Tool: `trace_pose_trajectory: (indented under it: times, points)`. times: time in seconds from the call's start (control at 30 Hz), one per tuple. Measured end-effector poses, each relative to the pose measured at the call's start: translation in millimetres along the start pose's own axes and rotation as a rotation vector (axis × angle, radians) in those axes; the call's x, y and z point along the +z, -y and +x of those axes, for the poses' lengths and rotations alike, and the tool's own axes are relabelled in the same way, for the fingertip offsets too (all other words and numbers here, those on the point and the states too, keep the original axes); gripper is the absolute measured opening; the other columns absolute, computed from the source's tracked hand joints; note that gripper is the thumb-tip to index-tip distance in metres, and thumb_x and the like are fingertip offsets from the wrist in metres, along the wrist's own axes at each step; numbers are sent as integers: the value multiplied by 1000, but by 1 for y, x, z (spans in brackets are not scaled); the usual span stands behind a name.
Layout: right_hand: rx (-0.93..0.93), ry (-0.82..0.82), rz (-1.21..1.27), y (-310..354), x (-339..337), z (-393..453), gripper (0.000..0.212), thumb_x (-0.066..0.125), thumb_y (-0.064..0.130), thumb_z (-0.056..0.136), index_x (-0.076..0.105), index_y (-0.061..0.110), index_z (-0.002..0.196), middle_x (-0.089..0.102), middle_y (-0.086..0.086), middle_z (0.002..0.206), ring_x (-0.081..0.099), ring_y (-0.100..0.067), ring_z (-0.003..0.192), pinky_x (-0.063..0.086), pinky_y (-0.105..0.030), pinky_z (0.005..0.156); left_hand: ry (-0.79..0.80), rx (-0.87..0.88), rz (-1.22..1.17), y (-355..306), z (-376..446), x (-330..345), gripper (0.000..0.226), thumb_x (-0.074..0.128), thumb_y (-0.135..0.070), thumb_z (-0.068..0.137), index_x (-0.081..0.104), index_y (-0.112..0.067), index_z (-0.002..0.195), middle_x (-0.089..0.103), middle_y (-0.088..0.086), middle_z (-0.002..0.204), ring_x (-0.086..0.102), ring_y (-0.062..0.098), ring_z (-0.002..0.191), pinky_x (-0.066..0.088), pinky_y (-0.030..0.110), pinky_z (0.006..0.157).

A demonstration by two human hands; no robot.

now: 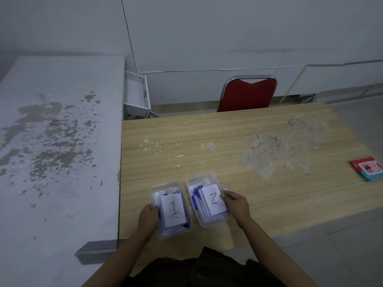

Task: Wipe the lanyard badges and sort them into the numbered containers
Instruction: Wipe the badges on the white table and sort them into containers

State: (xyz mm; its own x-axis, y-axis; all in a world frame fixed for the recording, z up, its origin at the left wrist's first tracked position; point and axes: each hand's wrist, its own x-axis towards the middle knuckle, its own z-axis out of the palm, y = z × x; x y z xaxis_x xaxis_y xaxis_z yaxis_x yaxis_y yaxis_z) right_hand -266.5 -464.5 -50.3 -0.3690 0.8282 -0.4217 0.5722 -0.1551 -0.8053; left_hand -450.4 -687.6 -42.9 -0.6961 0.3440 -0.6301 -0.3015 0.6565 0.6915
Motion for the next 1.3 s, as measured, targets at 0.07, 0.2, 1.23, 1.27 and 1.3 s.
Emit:
trace_pose_trajectory:
  times: [0.07,0.2,1.23,1.27,1.3]
  points:
    - [79,26,82,-3,-1,4,28,71,23,88,73,11,113,73,-6,107,68,-22,95,56,-43,89,40,8,14,1,-2,-1,26,44,-16,100,63,0,93,66,14,90,63,31,85,52,38,72]
    - [129,63,152,-7,-3,6,27,69,27,91,73,13,113,73,-10,109,68,-27,100,55,-48,90,52,48,28,0,-5,-1,27,43,-14,101,64,2,97,67,16,93,64,32,88,53,39,75]
    - [259,-235,458,-31,-107,-16,33,74,16,86,70,4,116,73,-13,105,69,-32,100,54,-49,94,441,142,-68,-81,0,85,17,47,-18,101,61,-13,108,68,13,103,67,25,86,55,33,66]
    - [270,-252,470,-35,-118,-16,33,74,16,86,69,4,117,73,-13,106,68,-32,101,54,-49,94,464,148,-55,-88,-2,96,16,47,-19,101,60,-13,108,68,13,103,67,25,87,55,33,66]
    - [276,-270,486,-40,-130,-17,33,74,17,86,70,5,116,73,-13,106,69,-32,100,55,-48,92,485,154,-44,-94,-5,107,16,47,-20,101,60,-13,109,67,14,105,66,27,89,55,35,70]
